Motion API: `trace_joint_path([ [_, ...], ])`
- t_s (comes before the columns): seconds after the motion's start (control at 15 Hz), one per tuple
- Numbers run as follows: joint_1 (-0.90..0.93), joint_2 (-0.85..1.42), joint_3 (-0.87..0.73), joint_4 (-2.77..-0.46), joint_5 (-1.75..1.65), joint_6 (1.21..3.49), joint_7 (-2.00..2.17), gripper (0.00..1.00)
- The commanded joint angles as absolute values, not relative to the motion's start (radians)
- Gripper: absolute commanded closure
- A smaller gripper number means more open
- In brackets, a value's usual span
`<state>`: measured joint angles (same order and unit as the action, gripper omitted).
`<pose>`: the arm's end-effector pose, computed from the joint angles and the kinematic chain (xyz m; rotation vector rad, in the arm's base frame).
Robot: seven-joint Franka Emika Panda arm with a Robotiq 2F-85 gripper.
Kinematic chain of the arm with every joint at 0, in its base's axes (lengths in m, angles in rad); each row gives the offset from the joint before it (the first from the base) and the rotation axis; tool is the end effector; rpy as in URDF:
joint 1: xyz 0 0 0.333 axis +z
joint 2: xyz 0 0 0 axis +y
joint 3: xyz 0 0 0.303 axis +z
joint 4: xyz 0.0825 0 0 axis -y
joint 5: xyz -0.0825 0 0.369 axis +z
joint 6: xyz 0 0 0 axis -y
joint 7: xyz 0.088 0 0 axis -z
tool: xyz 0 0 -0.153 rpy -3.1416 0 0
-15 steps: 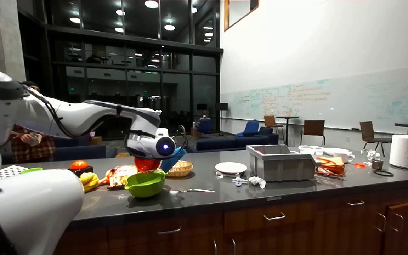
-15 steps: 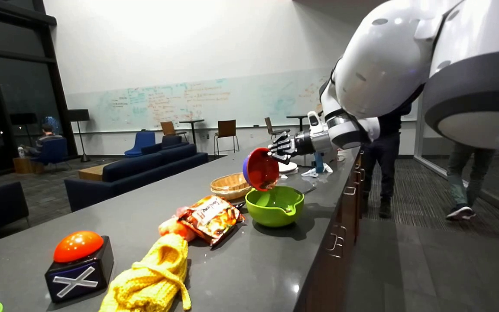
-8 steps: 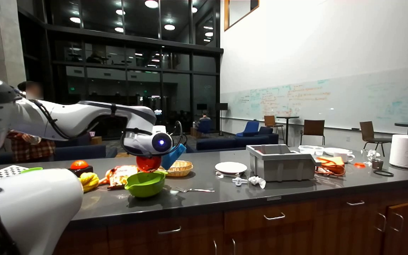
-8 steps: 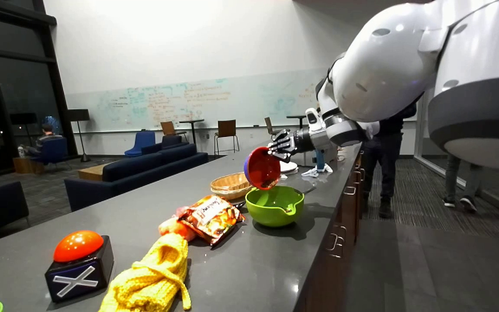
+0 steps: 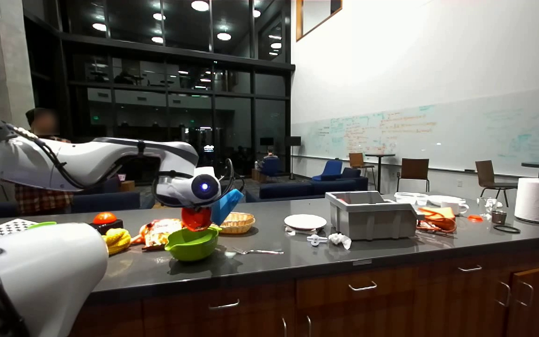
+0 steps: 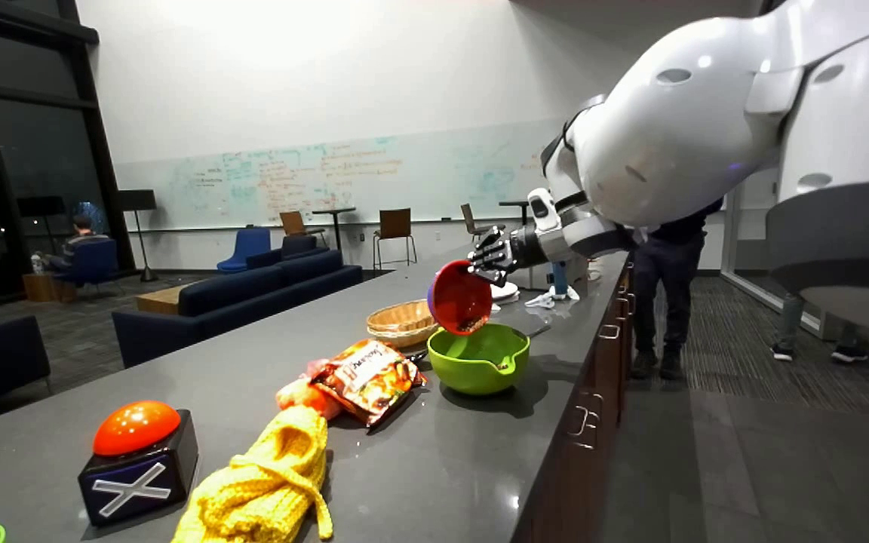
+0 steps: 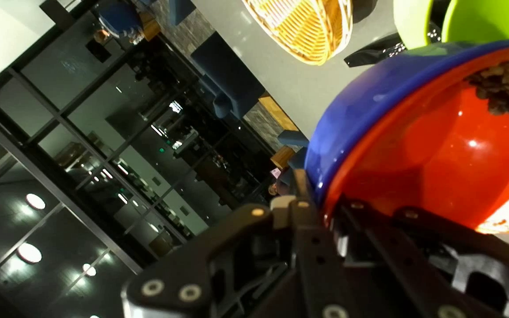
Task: Transfer the beans from the blue bowl to the green bowl
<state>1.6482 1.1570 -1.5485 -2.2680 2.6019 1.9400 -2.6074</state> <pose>0.5713 0.1774 0.3148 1.7660 1.7143 1.7977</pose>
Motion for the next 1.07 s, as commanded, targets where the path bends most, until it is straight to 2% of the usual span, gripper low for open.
trace_joint_path([
  [0.0, 1.682, 1.168, -1.503, -2.300, 2.598, 2.036, -2.607, 0.98],
  [0.33, 1.673, 1.150, -1.397, -2.299, 2.600, 2.151, -2.604, 0.98],
  [1.0, 1.677, 1.167, -1.400, -2.290, 2.603, 2.161, -2.600, 0.98],
])
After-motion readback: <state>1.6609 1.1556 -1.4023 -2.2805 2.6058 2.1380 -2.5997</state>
